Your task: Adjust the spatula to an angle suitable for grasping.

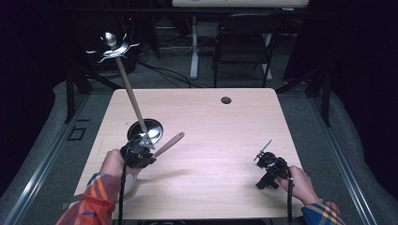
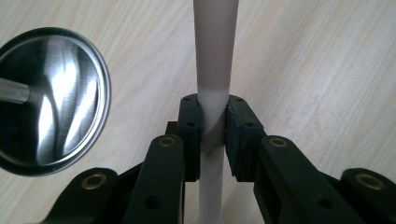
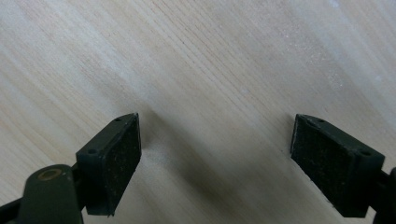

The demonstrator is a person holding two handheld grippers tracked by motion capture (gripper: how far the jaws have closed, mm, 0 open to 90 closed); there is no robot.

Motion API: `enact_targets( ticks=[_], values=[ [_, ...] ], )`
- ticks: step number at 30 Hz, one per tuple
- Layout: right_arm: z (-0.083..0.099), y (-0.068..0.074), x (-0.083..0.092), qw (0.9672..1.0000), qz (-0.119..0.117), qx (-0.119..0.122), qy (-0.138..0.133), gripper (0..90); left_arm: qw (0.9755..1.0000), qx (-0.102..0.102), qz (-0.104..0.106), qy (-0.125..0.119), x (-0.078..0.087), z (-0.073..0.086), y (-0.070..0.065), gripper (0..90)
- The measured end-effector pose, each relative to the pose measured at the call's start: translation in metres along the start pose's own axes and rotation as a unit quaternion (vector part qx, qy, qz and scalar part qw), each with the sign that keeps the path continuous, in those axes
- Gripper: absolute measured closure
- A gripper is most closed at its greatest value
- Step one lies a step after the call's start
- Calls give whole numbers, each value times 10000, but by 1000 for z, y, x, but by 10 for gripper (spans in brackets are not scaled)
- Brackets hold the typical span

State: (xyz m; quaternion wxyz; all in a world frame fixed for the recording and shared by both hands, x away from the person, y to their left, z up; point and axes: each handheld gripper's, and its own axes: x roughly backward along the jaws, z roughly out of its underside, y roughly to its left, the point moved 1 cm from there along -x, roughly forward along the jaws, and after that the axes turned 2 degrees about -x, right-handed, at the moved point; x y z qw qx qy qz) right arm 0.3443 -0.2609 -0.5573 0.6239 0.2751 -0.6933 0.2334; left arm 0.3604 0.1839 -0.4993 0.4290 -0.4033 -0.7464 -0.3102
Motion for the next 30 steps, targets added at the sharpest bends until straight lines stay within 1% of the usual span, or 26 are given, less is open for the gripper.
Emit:
enact_targets(
  ticks=[1,3,4,5,6,8,9,10,11,12,13,14,15,17,19,20,21,24,25,26,27,29,30],
  values=[
    [0,0,-2,10000,-64,-33,-68,160,10000,42,-70,-55,3,1,1,778],
    [-1,-1,0,9999,-46,74,63,160,9998,75,-128,-97,6,3,2,778],
    [-1,-1,1,9999,-35,91,86,160,9997,107,-174,-149,7,4,2,778],
    [0,0,-2,10000,-63,-35,-57,160,9996,133,-200,-175,9,4,3,779],
    [0,0,-2,10000,-63,-35,-57,160,9996,133,-200,-175,9,4,3,778],
    [0,0,-2,10000,-63,-41,-60,160,9992,192,-275,-231,13,6,4,779],
    [0,0,-1,10000,-46,-7,-26,160,9989,222,-316,-268,16,8,4,778],
    [0,0,-1,10000,-46,-7,-26,160,9985,267,-362,-307,17,8,5,778],
    [-1,-1,0,9999,-35,92,101,160,9975,352,-515,-333,23,9,6,779],
    [-1,-1,0,9999,-35,92,101,160,9975,352,-515,-333,23,9,6,780],
    [1,0,-2,10000,-61,-49,18,160,9966,402,-611,-373,30,11,7,780],
    [1,0,-2,10000,-61,-49,18,160,9966,402,-611,-373,30,11,7,780],
    [0,-1,-1,9999,-24,30,142,160,9954,473,-703,-450,35,12,8,780],
    [0,-1,-1,9999,-30,14,118,160,9951,491,-700,-487,37,13,8,780],
    [0,-1,-1,9999,-33,19,128,160,9939,534,-761,-592,41,17,9,780],
    [0,-1,-1,9999,-32,23,140,160,9939,534,-761,-592,41,17,9,780],
    [0,-1,-1,9999,-36,18,141,160,9931,575,-806,-621,43,19,10,780],
    [0,-1,-1,9999,-35,8,136,161,9924,596,-842,-664,45,20,11,780],
    [1,1,-3,9999,-70,-116,-15,160,9918,606,-876,-705,48,20,11,780],
    [1,0,-3,9999,-62,-58,61,161,9918,606,-876,-705,48,20,11,780],
    [1,0,-3,10000,-74,-58,32,161,9908,613,-926,-768,51,21,11,780],
    [1,0,-3,10000,-72,-52,37,160,9905,608,-936,-808,53,21,11,781],
    [1,0,-3,9999,-62,-55,69,161,9895,627,-973,-860,55,21,11,781]
  ],
)
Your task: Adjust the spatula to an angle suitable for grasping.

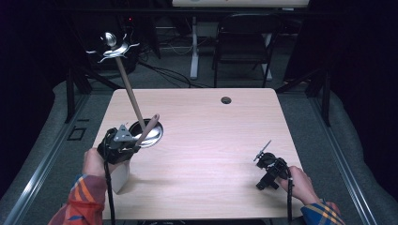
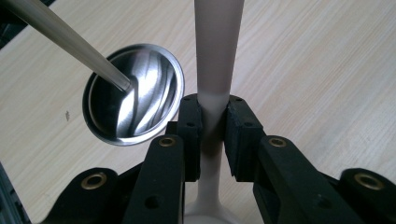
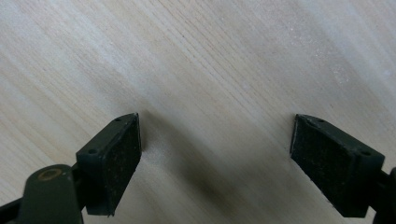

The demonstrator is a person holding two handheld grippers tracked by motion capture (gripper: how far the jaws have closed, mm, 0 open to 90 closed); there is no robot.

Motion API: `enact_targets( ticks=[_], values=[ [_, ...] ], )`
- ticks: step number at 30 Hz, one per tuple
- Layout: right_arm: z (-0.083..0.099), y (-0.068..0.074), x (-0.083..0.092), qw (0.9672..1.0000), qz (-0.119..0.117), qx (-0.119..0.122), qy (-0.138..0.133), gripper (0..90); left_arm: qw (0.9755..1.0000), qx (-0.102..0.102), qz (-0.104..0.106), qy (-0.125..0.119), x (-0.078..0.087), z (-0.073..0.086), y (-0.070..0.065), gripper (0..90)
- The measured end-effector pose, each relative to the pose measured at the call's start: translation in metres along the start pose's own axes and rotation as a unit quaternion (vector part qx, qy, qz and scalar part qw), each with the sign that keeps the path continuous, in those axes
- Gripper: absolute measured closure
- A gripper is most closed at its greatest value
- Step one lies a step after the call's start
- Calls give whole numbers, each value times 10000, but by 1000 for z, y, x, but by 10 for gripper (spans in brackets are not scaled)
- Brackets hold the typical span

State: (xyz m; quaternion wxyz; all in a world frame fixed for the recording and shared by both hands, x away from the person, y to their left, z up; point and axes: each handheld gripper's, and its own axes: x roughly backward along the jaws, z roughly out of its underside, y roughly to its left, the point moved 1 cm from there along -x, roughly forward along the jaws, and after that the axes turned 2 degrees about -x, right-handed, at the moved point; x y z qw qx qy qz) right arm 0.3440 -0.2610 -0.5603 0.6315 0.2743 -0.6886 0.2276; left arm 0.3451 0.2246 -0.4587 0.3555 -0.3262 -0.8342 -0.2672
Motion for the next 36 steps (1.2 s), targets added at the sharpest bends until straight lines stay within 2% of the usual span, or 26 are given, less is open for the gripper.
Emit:
enact_targets(
  ticks=[3,5,9,10,12,13,17,21,23,24,32,36],
  values=[
    [-1,-1,2,9999,28,80,90,160,9999,-11,-38,-113,4,-1,1,781],
    [0,0,-1,10000,4,15,-40,160,9998,6,-62,-198,6,-1,1,781],
    [-1,-2,3,9999,44,93,122,160,9992,51,-85,-400,10,0,3,781],
    [-1,-1,1,10000,35,-13,-34,160,9992,51,-85,-400,10,0,3,781],
    [-1,0,0,10000,-6,-39,-67,160,9987,25,-141,-483,12,0,4,781],
    [-2,-1,2,10000,45,51,42,160,9983,31,-185,-550,14,-1,4,781],
    [-3,-2,2,9999,59,58,69,160,9972,113,-217,-706,17,-1,5,781],
    [-1,-1,1,10000,61,-35,-40,160,9971,105,-212,-726,19,-3,6,781],
    [0,-2,2,10000,48,-5,22,160,9969,114,-215,-743,19,-3,6,780],
    [1,-1,1,10000,10,-75,-49,160,9966,124,-246,-776,19,-4,6,781],
    [3,-2,2,10000,38,-33,-35,160,9958,178,-359,-821,20,-6,7,780],
    [4,0,1,9998,18,-115,-152,160,9949,245,-436,-877,22,-5,8,780]
  ],
)
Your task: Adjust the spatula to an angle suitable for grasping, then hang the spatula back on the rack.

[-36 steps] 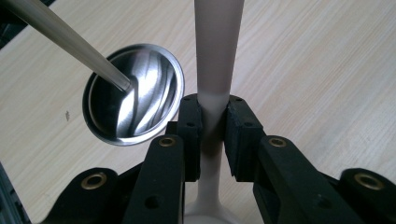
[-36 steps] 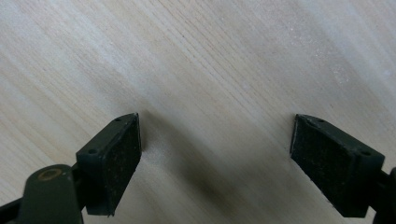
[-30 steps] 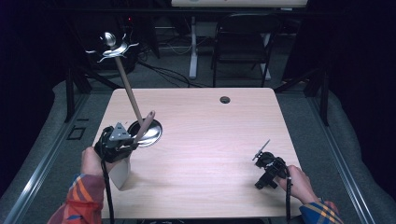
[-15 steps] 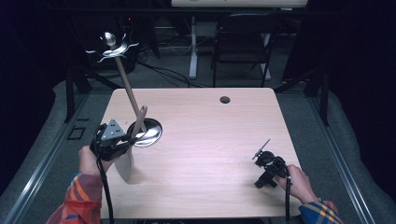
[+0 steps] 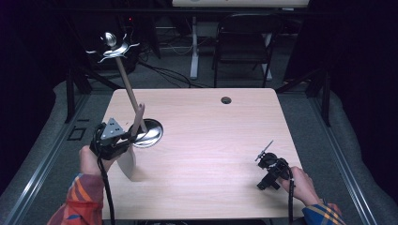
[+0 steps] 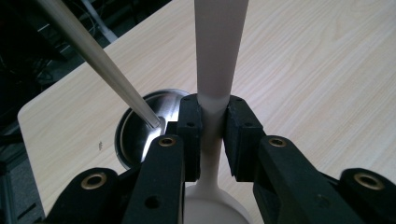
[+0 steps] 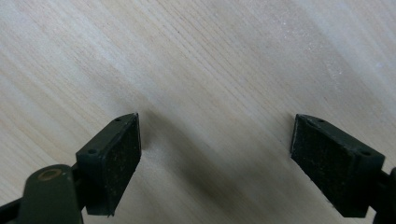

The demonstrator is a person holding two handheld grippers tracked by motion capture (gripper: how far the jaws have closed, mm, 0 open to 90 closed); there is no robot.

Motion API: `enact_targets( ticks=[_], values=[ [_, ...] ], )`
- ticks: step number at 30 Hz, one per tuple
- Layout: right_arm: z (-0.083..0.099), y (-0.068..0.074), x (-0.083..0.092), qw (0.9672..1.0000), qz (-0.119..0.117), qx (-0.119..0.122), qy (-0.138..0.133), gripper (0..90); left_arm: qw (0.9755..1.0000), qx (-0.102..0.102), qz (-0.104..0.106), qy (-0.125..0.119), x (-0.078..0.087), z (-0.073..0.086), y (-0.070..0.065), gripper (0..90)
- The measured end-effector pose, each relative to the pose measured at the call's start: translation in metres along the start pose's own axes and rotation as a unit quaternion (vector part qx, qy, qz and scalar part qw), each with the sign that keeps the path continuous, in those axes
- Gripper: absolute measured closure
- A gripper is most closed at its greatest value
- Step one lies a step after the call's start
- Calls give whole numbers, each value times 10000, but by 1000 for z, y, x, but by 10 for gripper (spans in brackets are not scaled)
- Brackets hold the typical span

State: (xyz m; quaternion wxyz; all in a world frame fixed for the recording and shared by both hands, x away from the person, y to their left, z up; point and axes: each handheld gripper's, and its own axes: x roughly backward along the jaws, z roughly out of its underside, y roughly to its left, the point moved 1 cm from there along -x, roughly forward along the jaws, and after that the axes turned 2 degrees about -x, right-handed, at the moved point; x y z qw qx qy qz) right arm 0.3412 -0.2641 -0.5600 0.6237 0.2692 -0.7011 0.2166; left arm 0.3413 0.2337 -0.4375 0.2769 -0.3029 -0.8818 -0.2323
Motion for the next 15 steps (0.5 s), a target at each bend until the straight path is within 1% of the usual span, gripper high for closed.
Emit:
enact_targets(
  ticks=[1,4,7,9,10,11,12,13,14,15],
  values=[
    [-1,-1,2,9999,21,112,127,160,10000,13,-37,-24,2,0,1,780],
    [-1,-1,2,9999,15,82,109,160,9999,93,-101,-82,3,1,3,780],
    [-1,-1,1,9999,18,82,118,160,9998,121,-146,-115,5,1,5,780],
    [-1,0,2,9999,39,83,126,160,9994,196,-232,-174,7,1,7,780],
    [-1,0,2,9999,39,83,126,160,9994,196,-232,-174,7,1,7,780],
    [-1,-1,1,9999,15,77,117,160,9990,229,-304,-222,10,1,8,780],
    [-1,-1,1,9999,15,77,117,160,9990,229,-304,-222,10,1,8,780],
    [-1,-1,1,9999,14,90,128,160,9986,277,-360,-266,11,1,10,780],
    [-1,-1,1,9999,14,90,128,160,9986,277,-360,-266,11,1,10,781],
    [-1,-1,1,9999,11,96,130,160,9982,314,-403,-306,13,1,12,780]
  ],
)
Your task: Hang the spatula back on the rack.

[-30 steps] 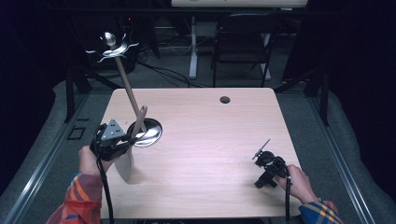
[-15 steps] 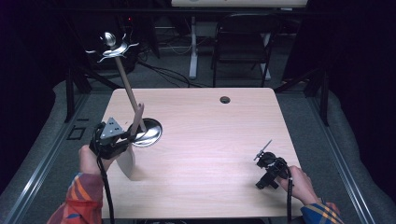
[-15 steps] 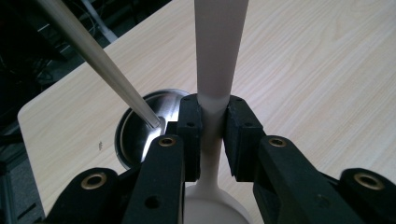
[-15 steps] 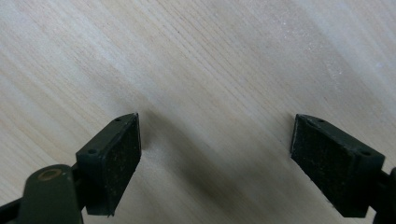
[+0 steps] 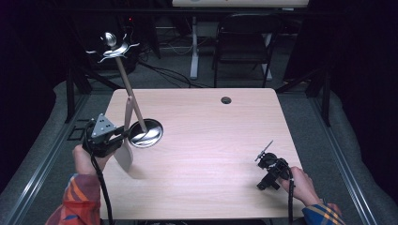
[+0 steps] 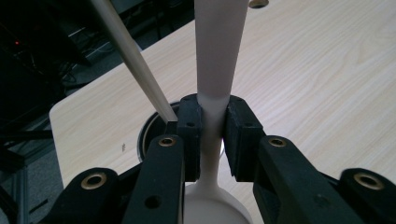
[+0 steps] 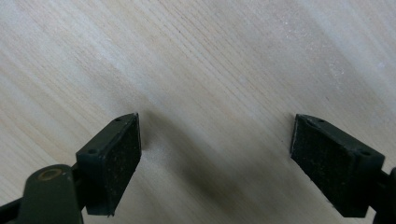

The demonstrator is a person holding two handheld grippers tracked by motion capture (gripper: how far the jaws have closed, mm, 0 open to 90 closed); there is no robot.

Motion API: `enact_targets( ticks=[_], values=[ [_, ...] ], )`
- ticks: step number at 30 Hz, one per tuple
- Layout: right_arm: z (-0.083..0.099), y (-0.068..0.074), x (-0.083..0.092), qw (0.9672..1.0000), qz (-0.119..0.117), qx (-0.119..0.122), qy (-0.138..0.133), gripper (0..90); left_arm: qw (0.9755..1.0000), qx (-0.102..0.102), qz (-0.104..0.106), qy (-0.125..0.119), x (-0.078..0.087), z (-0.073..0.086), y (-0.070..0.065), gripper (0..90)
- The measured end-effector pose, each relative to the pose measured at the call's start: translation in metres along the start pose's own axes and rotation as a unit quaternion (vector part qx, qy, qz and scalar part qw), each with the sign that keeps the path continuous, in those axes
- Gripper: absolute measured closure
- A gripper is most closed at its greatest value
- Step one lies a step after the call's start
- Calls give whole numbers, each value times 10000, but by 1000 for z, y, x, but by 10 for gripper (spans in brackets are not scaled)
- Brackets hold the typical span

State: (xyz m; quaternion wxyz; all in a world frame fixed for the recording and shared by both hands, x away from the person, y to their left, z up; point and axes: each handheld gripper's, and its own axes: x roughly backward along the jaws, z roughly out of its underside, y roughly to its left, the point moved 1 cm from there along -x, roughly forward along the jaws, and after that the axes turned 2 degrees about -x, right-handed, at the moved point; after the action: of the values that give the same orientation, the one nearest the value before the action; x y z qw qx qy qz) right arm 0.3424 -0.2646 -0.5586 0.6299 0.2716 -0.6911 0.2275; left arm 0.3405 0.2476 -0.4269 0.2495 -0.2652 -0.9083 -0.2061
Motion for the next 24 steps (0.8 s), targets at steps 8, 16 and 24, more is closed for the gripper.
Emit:
enact_targets(
  ticks=[8,16,24],
  values=[
    [-1,1,0,10000,-1,-8,-9,160,9996,189,-156,-130,3,1,7,780],
    [1,1,-1,9999,-11,-78,-99,161,9976,514,-313,-351,10,-3,18,780],
    [-1,0,3,10000,44,26,-23,161,9969,609,-340,-364,13,-7,25,780]
  ],
)
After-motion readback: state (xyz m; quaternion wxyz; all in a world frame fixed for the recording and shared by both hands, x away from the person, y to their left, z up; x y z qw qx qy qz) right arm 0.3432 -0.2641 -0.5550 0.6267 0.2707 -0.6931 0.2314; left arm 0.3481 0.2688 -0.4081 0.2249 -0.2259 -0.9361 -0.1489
